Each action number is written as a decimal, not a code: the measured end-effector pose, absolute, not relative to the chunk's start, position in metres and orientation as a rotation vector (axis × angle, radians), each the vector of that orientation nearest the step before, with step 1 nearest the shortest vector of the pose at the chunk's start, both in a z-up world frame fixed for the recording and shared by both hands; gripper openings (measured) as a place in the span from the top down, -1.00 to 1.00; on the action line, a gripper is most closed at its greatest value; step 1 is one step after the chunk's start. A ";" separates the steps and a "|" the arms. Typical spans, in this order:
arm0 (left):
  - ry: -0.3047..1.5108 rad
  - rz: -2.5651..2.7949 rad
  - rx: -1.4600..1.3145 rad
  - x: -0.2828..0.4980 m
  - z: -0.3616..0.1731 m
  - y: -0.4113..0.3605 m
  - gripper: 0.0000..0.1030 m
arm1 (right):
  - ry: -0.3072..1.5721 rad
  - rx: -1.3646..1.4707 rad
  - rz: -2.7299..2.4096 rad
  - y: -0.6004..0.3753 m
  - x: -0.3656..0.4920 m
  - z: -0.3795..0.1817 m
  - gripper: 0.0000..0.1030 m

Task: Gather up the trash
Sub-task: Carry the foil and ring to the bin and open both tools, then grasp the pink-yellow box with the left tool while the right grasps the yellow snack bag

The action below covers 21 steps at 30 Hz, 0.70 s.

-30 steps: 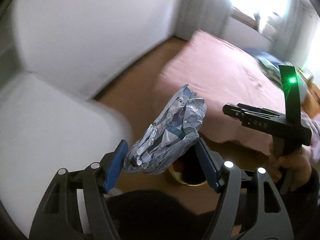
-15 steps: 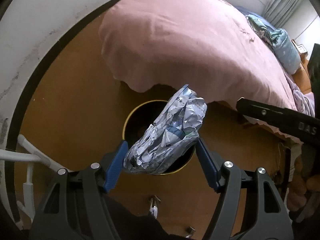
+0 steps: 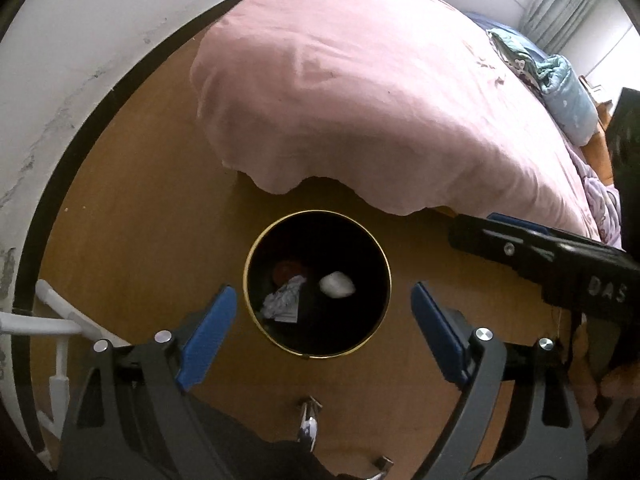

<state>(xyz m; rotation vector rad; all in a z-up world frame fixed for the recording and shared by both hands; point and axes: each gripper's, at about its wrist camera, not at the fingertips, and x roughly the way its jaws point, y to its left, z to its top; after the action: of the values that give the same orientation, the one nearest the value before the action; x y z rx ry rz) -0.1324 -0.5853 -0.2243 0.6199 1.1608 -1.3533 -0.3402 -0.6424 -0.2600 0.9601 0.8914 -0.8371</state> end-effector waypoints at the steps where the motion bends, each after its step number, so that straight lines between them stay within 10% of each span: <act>1: 1.144 -1.346 0.621 -0.130 -0.218 -0.580 -0.68 | 0.891 0.952 -0.840 -0.641 -0.339 -0.258 -0.44; 21: 0.752 -0.773 0.400 0.002 -0.010 -0.228 -0.87 | 0.740 0.333 -0.272 -0.446 -0.112 -0.092 -0.80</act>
<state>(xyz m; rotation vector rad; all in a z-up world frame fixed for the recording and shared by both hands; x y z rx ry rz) 0.0019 -0.2283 -0.0102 0.3996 0.7518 -0.7732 -0.1116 -0.4462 -0.0921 0.3326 0.7403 -0.2725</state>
